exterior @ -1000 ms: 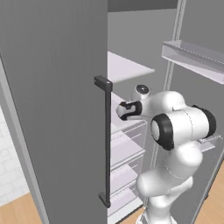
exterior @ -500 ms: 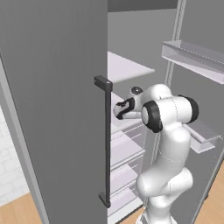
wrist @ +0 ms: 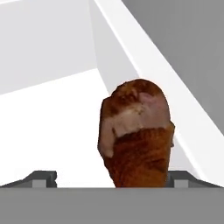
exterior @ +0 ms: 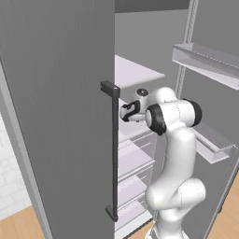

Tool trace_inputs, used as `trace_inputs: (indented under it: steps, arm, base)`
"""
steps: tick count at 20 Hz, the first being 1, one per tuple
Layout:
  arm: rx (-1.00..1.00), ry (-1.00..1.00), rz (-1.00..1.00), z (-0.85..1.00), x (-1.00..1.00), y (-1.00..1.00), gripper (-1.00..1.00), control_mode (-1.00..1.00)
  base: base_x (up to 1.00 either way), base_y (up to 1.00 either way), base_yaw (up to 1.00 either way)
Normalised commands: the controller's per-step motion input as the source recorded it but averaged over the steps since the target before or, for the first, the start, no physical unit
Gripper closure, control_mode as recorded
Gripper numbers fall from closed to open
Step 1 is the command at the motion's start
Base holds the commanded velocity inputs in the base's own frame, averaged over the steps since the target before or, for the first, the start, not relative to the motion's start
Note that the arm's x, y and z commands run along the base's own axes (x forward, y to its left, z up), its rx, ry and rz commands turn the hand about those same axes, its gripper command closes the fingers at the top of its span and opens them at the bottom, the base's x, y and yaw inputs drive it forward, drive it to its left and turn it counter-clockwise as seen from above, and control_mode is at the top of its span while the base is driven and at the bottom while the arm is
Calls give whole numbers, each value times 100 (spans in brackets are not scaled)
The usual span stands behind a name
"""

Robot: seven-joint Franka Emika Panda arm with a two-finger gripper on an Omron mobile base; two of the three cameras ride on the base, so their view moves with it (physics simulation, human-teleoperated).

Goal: Place one sweet potato and one chicken drumstick in each tupperware on the nearby counter, to pack two identical lunches.

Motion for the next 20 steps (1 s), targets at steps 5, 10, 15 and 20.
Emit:
trace_inputs:
  steps: [5,10,15,20]
  arm:
    - [-10,4,-3,-73,0,4,100,-100]
    - [-3,0,-3,-55,-82,0,100,-100]
    - [5,-8,0,-7,-100,-17,100,-100]
    - [7,-19,0,22,-100,-15,100,-100]
  base:
    - [0,0,0]
    - [0,0,0]
    - [0,0,0]
    - [0,0,0]
